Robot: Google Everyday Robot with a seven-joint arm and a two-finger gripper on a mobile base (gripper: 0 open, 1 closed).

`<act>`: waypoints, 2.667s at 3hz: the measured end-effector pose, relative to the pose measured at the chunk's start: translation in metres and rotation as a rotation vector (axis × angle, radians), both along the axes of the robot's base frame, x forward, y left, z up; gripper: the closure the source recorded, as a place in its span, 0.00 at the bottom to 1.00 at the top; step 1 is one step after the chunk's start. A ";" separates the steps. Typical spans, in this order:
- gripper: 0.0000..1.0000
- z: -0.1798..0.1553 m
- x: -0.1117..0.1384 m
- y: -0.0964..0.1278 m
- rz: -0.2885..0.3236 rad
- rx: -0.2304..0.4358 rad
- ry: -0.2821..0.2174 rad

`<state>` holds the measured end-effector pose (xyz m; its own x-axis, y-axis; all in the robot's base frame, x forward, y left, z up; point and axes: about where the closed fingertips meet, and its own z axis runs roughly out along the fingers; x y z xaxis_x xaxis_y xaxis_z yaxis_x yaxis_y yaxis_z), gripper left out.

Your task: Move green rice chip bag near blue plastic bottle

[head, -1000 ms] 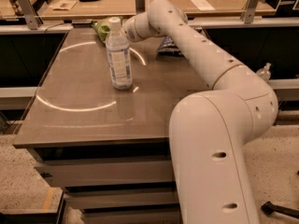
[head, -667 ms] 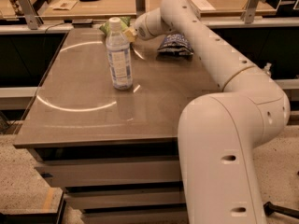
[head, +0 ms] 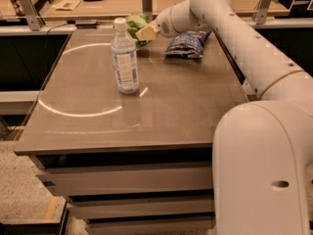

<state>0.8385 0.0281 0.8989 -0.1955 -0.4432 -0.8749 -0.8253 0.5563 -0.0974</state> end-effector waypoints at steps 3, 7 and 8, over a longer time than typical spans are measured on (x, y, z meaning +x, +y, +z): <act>1.00 0.022 -0.094 -0.046 0.025 0.057 0.079; 1.00 0.021 -0.159 -0.043 0.051 0.094 0.139; 1.00 0.014 -0.168 -0.043 0.073 0.099 0.175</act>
Offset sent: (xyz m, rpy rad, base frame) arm -0.1105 -0.0632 0.0309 0.0746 0.0884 0.0232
